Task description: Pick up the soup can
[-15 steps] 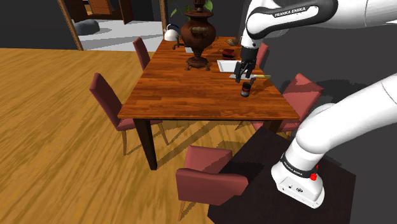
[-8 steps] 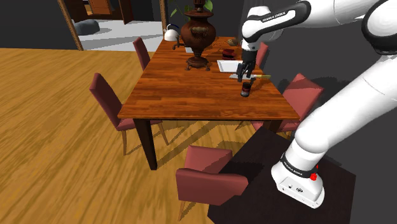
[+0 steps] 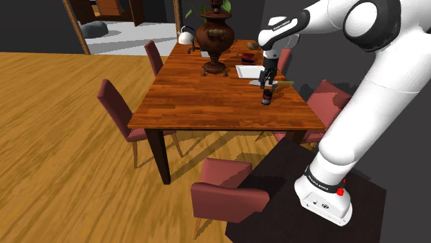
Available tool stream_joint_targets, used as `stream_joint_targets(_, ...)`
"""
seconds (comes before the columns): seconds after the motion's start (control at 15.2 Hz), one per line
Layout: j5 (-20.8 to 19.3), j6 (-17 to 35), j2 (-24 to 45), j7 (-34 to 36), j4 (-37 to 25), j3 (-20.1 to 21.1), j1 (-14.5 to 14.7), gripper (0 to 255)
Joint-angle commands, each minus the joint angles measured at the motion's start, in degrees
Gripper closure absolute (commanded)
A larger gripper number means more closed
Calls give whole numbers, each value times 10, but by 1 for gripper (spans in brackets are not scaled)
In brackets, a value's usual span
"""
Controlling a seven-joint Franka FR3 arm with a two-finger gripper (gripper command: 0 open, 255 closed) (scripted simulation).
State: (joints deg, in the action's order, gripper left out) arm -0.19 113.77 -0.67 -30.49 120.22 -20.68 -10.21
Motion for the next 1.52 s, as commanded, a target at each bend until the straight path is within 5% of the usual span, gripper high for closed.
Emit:
stream_joint_targets(0.0,5,12,18,-11,-3,-4,-3,0)
stream_joint_targets(0.53,15,61,42,-19,23,-4,-5,0)
stream_joint_targets(0.59,14,60,41,-19,24,-4,-5,255)
stream_joint_targets(1.45,8,31,27,-14,8,-4,-4,255)
